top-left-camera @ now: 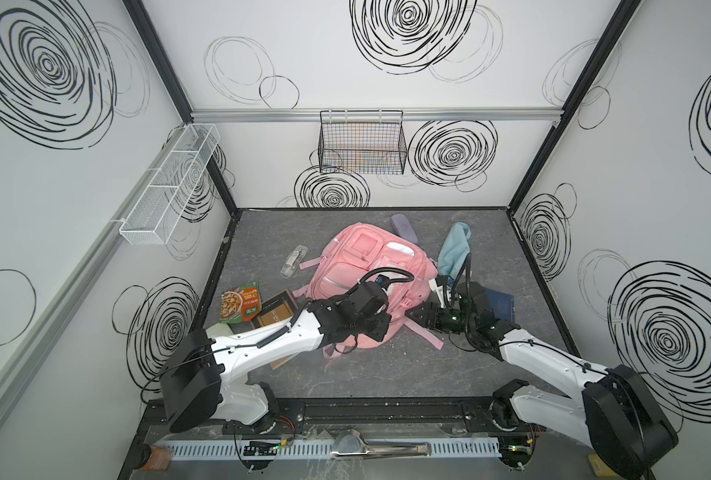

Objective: Pack the student bag

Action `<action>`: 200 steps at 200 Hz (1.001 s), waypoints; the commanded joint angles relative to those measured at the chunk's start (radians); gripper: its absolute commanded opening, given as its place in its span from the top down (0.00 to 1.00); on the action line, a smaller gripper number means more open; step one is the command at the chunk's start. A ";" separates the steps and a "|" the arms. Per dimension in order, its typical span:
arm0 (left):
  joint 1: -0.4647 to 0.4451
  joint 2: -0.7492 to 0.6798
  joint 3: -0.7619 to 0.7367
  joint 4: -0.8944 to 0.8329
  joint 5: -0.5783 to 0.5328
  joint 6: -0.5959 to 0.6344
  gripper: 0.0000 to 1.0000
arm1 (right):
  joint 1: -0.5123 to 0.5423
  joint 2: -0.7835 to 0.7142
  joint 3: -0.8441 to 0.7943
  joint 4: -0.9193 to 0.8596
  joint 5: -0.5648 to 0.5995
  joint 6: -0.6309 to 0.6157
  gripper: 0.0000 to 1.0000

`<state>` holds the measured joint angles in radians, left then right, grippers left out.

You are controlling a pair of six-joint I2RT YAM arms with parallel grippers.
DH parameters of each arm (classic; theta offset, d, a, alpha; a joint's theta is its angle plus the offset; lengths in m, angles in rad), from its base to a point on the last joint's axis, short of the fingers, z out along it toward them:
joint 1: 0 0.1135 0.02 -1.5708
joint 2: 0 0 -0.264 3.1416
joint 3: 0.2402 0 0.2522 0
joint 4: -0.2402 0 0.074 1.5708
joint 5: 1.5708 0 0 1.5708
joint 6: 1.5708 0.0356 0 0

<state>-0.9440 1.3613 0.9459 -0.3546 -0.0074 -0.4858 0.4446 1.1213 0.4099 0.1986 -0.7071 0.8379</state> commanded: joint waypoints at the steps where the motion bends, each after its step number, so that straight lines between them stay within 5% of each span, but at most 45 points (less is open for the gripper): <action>1: 0.008 -0.040 -0.013 0.102 0.040 -0.042 1.00 | 0.006 -0.001 0.030 0.063 0.074 0.097 0.44; 106: -0.016 -0.131 -0.114 0.209 0.017 -0.182 1.00 | 0.083 0.052 -0.010 0.130 0.136 0.275 0.42; 200: -0.038 -0.128 -0.090 0.237 -0.050 -0.189 1.00 | 0.144 0.092 -0.022 0.170 0.190 0.379 0.42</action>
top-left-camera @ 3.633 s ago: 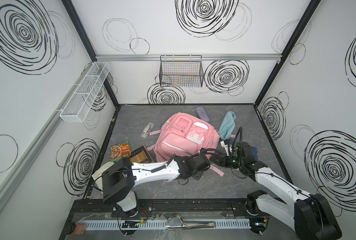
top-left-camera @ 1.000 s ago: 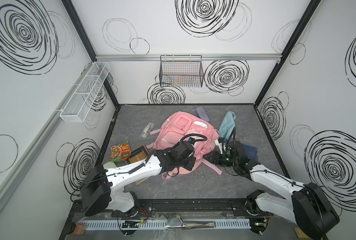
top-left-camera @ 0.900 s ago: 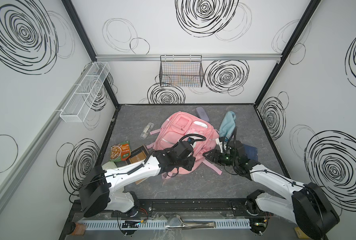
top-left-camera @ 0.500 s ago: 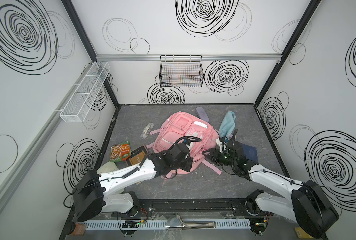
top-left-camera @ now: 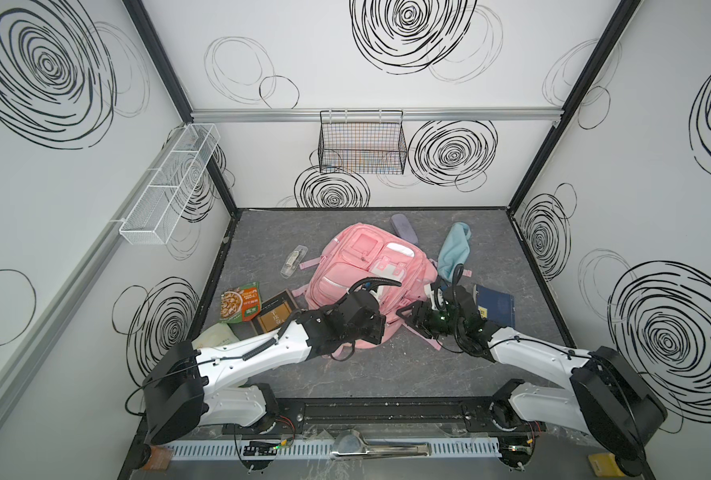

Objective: Pack the student bag

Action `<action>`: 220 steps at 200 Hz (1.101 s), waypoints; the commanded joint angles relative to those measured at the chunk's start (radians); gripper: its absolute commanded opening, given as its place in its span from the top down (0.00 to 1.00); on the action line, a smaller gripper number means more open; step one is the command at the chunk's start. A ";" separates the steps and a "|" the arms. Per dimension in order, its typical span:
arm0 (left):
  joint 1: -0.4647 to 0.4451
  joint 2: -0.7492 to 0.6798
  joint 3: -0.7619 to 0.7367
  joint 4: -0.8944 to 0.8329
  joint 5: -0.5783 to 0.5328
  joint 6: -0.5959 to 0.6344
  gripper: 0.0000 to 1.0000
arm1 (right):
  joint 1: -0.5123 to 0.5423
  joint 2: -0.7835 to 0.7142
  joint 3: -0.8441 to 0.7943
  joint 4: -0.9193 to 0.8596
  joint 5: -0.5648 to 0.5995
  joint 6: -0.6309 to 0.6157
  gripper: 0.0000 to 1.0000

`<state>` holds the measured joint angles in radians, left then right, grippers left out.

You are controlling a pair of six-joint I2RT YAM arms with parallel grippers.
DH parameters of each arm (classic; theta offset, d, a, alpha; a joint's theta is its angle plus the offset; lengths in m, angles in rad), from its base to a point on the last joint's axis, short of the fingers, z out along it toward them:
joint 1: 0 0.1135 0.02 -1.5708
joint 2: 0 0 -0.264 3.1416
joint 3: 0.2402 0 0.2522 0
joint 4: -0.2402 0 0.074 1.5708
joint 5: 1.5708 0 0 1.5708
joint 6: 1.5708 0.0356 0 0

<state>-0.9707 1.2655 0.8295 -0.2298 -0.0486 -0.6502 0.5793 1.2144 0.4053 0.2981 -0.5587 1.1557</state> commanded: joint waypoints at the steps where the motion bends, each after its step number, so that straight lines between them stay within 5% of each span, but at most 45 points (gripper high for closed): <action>1: -0.012 -0.032 0.026 0.113 -0.008 -0.025 1.00 | 0.009 0.000 -0.018 0.074 0.042 0.064 0.42; 53: -0.029 -0.040 0.019 0.118 -0.007 -0.043 1.00 | 0.014 0.095 -0.008 0.172 0.027 0.119 0.48; 111: 0.000 -0.115 -0.013 0.052 -0.058 -0.021 1.00 | -0.047 0.077 -0.014 0.153 -0.008 0.088 1.00; 199: 0.181 -0.329 -0.149 -0.085 -0.077 0.004 1.00 | -0.250 0.075 0.075 -0.081 -0.132 -0.181 1.00; 220: 0.186 -0.326 -0.128 -0.058 -0.037 0.023 1.00 | -0.249 0.079 0.140 -0.173 -0.151 -0.290 0.75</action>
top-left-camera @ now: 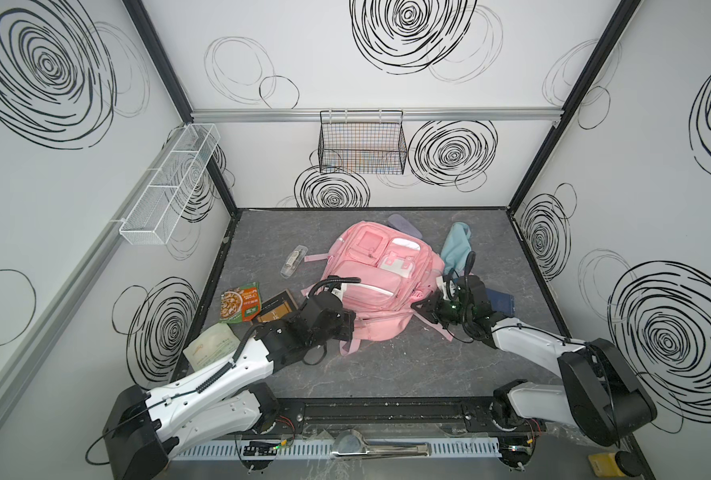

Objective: Pack the student bag

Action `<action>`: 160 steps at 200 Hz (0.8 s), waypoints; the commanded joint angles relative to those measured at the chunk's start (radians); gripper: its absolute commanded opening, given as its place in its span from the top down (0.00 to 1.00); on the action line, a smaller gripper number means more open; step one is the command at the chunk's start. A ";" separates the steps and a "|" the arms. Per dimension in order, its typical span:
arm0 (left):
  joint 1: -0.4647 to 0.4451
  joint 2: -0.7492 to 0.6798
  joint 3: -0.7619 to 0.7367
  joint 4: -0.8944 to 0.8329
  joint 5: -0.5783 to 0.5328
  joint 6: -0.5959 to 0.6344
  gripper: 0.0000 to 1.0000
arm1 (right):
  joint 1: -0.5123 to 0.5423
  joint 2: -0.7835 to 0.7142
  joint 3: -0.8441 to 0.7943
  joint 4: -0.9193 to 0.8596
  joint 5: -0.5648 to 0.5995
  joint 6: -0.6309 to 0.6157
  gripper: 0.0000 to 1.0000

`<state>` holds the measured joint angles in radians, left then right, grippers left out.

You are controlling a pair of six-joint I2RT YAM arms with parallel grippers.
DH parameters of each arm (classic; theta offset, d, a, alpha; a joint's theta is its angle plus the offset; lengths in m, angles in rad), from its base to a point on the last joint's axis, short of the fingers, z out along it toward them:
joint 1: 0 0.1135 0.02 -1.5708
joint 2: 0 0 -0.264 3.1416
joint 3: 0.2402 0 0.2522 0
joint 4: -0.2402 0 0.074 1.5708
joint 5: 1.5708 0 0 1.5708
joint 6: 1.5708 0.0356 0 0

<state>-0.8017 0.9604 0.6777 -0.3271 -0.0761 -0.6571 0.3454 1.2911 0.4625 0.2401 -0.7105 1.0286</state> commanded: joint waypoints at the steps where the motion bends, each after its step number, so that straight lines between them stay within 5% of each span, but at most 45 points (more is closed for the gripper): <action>1: 0.017 -0.020 0.026 0.041 -0.007 0.031 1.00 | -0.014 0.002 0.089 -0.121 0.001 -0.171 0.74; 25: 0.011 0.002 0.059 0.070 0.053 0.045 1.00 | 0.010 -0.033 0.202 -0.343 0.066 -0.384 0.53; 59: -0.003 0.000 0.075 0.078 0.053 0.043 1.00 | 0.035 -0.106 0.278 -0.483 0.094 -0.615 0.51; 95: -0.020 -0.019 0.074 0.080 0.044 0.017 1.00 | 0.172 -0.157 0.320 -0.403 0.073 -0.805 0.49; 133: -0.046 -0.038 0.082 0.068 0.035 0.001 1.00 | 0.352 -0.202 0.271 -0.203 0.094 -1.009 0.31; 160: -0.068 -0.046 0.091 0.067 0.027 -0.004 1.00 | 0.429 -0.188 0.255 -0.122 0.111 -1.179 0.27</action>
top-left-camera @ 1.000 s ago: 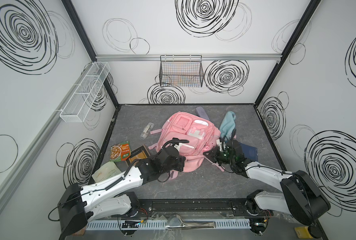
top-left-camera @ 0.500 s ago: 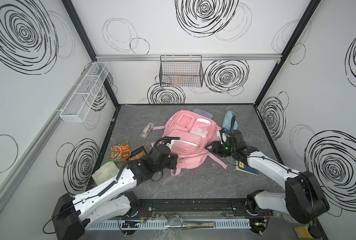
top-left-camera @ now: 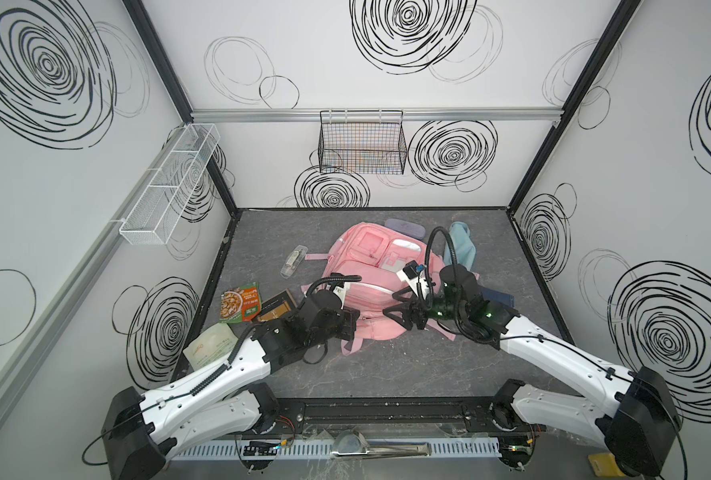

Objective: Pack the student bag

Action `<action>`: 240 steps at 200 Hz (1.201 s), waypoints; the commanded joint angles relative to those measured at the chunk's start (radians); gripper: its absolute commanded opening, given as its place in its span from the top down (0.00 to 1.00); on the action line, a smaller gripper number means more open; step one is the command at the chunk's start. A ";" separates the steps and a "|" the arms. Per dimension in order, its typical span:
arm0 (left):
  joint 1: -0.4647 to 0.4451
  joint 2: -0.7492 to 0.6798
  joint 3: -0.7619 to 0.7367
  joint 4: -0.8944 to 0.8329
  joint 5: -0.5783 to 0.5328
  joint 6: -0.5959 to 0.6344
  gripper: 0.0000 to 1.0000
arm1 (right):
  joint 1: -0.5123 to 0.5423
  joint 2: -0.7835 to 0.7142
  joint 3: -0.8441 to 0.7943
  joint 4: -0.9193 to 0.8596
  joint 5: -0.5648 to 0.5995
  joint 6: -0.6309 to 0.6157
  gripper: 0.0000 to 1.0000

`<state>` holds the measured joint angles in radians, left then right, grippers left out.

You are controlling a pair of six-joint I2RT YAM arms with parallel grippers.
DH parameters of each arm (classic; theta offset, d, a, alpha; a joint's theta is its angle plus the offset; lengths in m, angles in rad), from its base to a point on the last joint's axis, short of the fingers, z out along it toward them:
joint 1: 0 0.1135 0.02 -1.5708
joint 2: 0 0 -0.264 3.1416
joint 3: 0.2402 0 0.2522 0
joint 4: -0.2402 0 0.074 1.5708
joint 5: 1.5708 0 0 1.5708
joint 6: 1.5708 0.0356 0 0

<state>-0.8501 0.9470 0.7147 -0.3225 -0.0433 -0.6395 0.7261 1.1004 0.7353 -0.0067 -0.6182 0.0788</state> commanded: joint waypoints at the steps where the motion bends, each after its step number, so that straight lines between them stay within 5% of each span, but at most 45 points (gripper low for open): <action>1: -0.021 -0.033 0.054 0.063 -0.006 -0.022 1.00 | 0.050 0.003 -0.017 0.125 0.017 -0.234 0.27; 68: -0.037 -0.051 0.064 0.046 -0.028 -0.016 1.00 | 0.077 0.144 -0.016 0.090 -0.051 -0.582 0.29; 130: -0.035 -0.060 0.091 0.037 -0.042 -0.011 1.00 | 0.152 0.212 -0.035 0.136 0.095 -0.653 0.45; 178: -0.032 -0.060 0.108 0.031 -0.039 -0.008 1.00 | 0.171 0.237 -0.013 0.121 0.207 -0.660 0.70; 213: -0.031 -0.063 0.115 0.025 -0.040 -0.006 1.00 | 0.178 0.247 -0.014 0.094 0.262 -0.654 0.59; 240: -0.029 -0.067 0.121 0.021 -0.039 -0.002 1.00 | 0.180 0.241 -0.027 0.095 0.272 -0.650 0.70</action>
<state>-0.8818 0.9169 0.7616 -0.4038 -0.0769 -0.6437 0.9062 1.3308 0.7174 0.1173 -0.4145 -0.5602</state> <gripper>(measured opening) 0.069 0.363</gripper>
